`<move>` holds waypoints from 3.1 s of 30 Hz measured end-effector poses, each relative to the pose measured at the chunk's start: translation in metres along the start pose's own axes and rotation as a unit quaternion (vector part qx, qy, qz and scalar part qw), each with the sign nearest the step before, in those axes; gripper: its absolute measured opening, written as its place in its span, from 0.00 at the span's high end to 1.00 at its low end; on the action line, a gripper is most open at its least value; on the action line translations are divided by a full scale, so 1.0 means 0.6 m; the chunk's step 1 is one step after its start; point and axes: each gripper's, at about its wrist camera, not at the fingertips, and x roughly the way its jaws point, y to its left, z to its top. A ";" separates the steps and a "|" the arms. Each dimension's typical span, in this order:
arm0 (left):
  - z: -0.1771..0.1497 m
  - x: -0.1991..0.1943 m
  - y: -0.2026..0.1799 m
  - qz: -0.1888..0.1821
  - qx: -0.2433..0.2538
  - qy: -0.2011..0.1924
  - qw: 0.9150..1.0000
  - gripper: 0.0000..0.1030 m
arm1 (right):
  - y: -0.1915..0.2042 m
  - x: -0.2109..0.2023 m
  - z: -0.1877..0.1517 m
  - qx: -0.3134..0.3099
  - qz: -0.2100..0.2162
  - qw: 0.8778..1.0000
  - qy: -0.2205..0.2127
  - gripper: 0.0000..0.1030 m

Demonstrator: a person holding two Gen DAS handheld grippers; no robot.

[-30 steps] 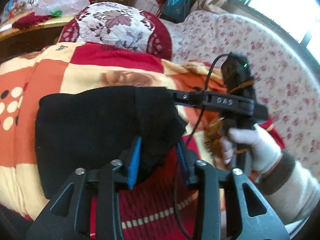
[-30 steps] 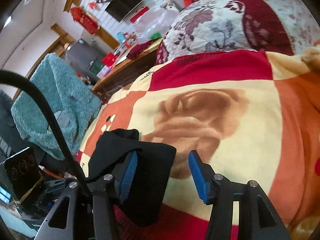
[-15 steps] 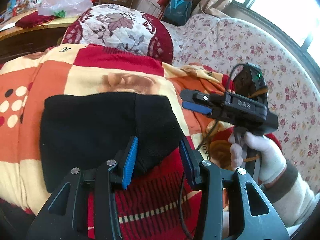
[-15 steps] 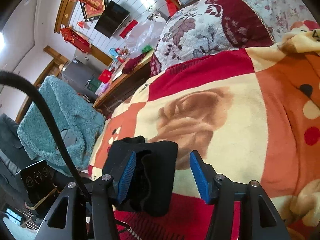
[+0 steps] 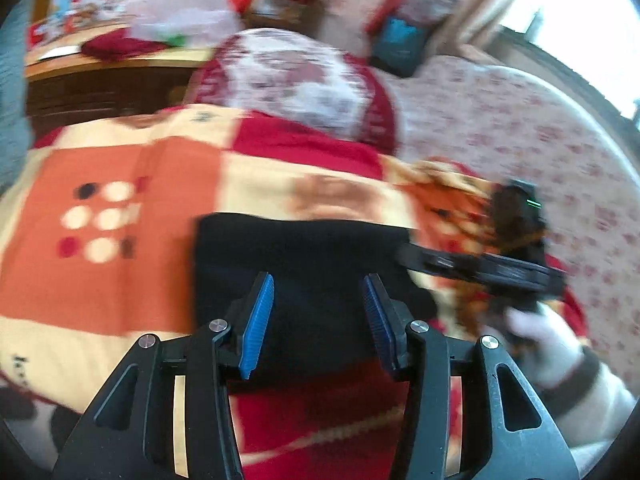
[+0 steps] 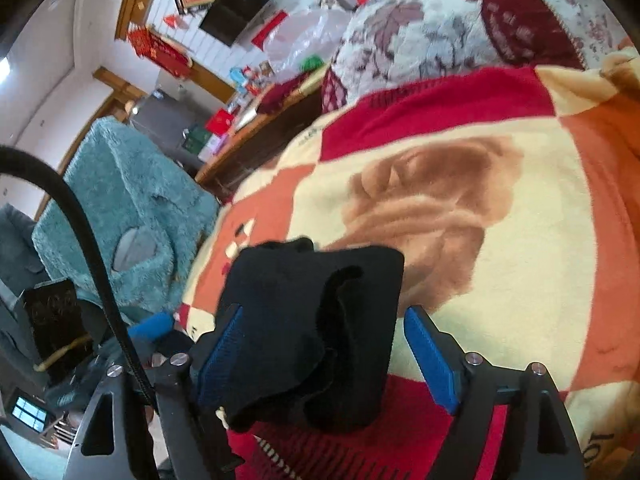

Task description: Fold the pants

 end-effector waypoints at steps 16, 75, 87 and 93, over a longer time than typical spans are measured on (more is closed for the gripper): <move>0.019 0.124 0.043 0.108 -0.005 0.015 0.994 0.52 | -0.002 0.040 0.016 -0.067 -0.106 0.992 0.015 0.76; -0.023 0.080 0.113 0.024 -0.082 0.038 0.996 0.35 | -0.043 0.042 -0.050 0.020 -0.003 1.000 0.011 0.27; -0.023 0.097 0.042 0.026 -0.011 0.040 0.999 0.50 | -0.026 0.053 -0.048 -0.006 0.029 1.000 -0.005 0.52; 0.019 0.083 0.003 0.010 0.014 0.017 1.000 0.52 | -0.006 0.007 -0.021 -0.013 0.029 0.999 -0.041 0.53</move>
